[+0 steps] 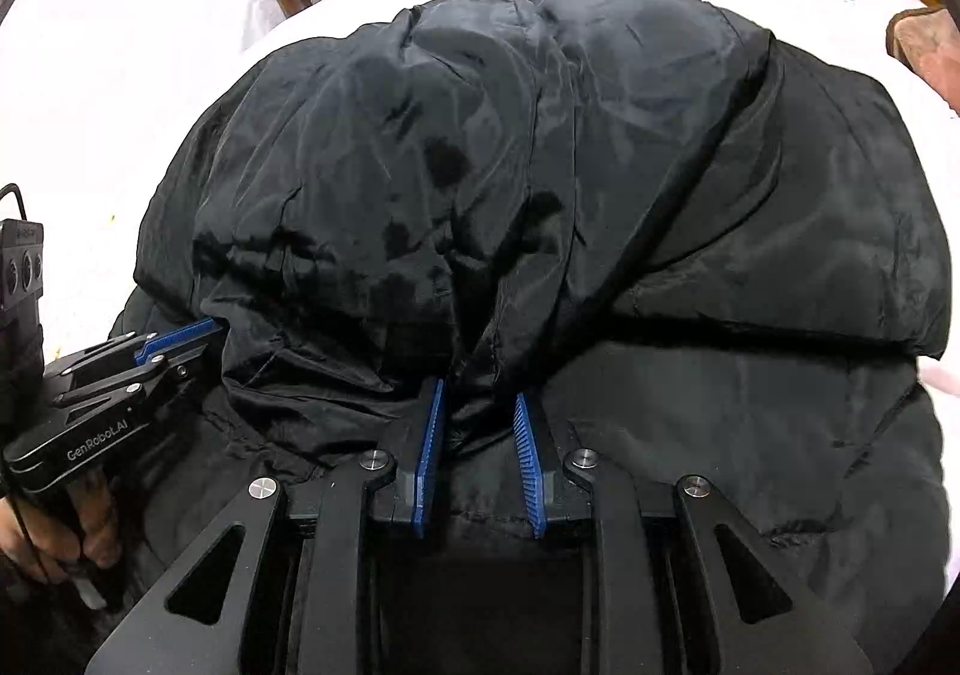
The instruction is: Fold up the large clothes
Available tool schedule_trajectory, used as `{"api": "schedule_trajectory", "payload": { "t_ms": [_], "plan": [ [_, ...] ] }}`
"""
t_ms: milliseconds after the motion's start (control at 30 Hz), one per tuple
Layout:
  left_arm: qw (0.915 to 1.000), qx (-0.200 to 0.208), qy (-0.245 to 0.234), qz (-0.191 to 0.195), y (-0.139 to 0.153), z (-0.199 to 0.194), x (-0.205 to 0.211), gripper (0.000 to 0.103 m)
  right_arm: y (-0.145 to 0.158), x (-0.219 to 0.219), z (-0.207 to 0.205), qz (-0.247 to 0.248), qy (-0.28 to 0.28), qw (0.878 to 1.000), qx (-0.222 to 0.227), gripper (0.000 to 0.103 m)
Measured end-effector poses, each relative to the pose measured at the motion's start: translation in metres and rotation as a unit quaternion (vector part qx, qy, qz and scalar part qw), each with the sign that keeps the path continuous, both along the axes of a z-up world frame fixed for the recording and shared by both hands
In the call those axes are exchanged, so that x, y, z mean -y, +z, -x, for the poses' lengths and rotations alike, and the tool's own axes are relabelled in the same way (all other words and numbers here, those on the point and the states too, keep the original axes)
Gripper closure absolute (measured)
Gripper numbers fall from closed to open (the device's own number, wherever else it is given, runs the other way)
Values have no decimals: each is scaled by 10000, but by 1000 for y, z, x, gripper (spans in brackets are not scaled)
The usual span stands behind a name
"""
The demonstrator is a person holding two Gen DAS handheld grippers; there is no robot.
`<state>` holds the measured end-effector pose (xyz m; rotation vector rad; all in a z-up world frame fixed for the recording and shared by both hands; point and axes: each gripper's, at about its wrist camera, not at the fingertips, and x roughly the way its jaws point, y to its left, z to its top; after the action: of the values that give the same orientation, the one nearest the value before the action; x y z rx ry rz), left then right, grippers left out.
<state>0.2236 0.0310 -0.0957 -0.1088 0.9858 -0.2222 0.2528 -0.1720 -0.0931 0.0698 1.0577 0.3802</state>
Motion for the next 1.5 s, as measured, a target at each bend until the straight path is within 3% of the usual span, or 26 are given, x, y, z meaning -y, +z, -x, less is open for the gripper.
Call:
{"api": "schedule_trajectory", "payload": {
  "t_ms": [200,333,433,500,567,700,800,933,1067,1233,1333,1500],
  "plan": [
    [9984,532,153,135,51,9,-15,83,66,30,2,-61,-165,9965,821,79],
    [9943,1005,351,54,73,-42,-18,83,83,40,-36,58,-373,9928,1140,78],
    [9941,941,531,-6,63,-92,-19,83,73,48,-82,-30,-620,9923,1068,78],
    [9943,742,685,-337,39,-118,-24,83,56,54,-103,106,-753,9928,926,78],
    [9953,578,733,-246,18,-124,-30,83,35,65,-107,223,-877,9933,724,79],
    [9931,838,679,-463,7,-116,-21,84,15,72,-98,112,-978,9925,731,78],
    [9940,733,737,-354,13,-115,-26,84,19,71,-99,167,-997,9922,735,78],
    [9926,951,749,-117,46,-83,-31,84,56,62,-95,78,-1035,9901,942,78],
    [9929,989,654,95,54,-38,-30,84,85,53,-47,-304,-809,9891,1194,76],
    [9960,493,738,94,16,-27,-32,84,49,15,-20,-257,-293,9975,595,77],
    [9960,385,796,136,18,-30,-31,84,16,16,-27,-234,-400,9989,38,76],
    [9962,465,726,74,40,-12,-28,84,36,23,-9,-222,-496,9984,174,76]
  ]
}}
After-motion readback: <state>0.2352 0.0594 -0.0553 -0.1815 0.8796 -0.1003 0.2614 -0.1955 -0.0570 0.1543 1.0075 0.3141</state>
